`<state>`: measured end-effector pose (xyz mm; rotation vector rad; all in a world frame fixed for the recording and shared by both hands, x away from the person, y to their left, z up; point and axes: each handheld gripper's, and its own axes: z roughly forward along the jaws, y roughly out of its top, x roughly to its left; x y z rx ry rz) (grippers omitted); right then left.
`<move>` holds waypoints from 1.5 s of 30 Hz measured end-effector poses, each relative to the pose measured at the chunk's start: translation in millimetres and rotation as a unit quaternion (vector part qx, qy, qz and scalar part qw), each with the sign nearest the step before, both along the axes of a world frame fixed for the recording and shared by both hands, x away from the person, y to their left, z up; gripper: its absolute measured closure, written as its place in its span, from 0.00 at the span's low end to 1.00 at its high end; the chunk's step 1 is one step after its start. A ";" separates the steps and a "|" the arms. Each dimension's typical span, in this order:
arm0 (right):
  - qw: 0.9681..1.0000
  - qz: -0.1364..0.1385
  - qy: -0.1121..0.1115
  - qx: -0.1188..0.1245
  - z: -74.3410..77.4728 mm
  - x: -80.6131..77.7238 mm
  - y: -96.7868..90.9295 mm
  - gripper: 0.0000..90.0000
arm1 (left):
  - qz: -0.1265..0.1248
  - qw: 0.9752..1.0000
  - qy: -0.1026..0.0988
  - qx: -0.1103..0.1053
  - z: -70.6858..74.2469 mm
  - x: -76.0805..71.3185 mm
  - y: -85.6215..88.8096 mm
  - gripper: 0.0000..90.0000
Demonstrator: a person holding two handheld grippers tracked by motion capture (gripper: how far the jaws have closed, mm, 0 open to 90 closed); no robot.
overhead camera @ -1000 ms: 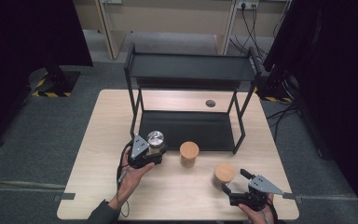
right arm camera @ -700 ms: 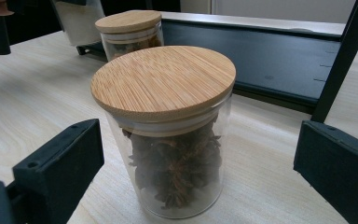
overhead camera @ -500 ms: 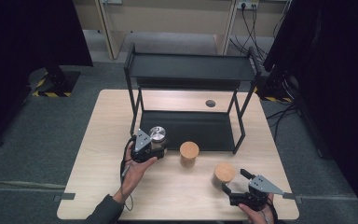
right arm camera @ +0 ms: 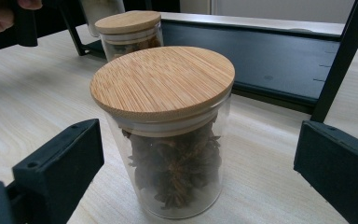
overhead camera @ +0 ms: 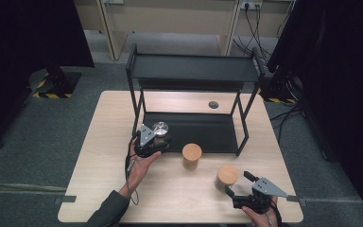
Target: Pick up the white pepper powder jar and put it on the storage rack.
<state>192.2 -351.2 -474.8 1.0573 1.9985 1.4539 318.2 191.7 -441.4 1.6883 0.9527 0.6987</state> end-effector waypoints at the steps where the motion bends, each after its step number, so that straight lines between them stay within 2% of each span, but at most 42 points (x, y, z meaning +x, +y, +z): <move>1: 1.000 0.000 0.000 0.000 -0.1 0.0 0.0 0.02 | 0.001 1.000 0.001 0.000 -0.2 1.1 -0.2 0.34; 22: 1.000 0.000 0.000 0.001 -0.2 -0.1 -0.2 0.02 | 0.020 1.000 0.002 -0.003 -7.6 22.8 -15.0 0.34; 26: 1.000 0.000 0.000 0.001 -0.2 -0.1 -0.2 0.02 | 0.024 1.000 0.002 -0.001 -9.5 25.6 -17.0 0.34; 28: 1.000 0.000 -0.001 0.001 -0.3 -0.1 -0.3 0.02 | 0.028 1.000 -0.002 0.009 -9.9 25.6 -20.0 0.34; 31: 1.000 0.000 -0.001 0.001 -0.3 -0.1 -0.2 0.02 | 0.034 0.999 -0.002 0.000 -13.4 26.0 -22.1 0.34; 45: 1.000 0.000 -0.001 0.001 -0.4 -0.1 -0.4 0.02 | 0.044 0.999 -0.005 0.002 -14.1 33.0 -33.6 0.34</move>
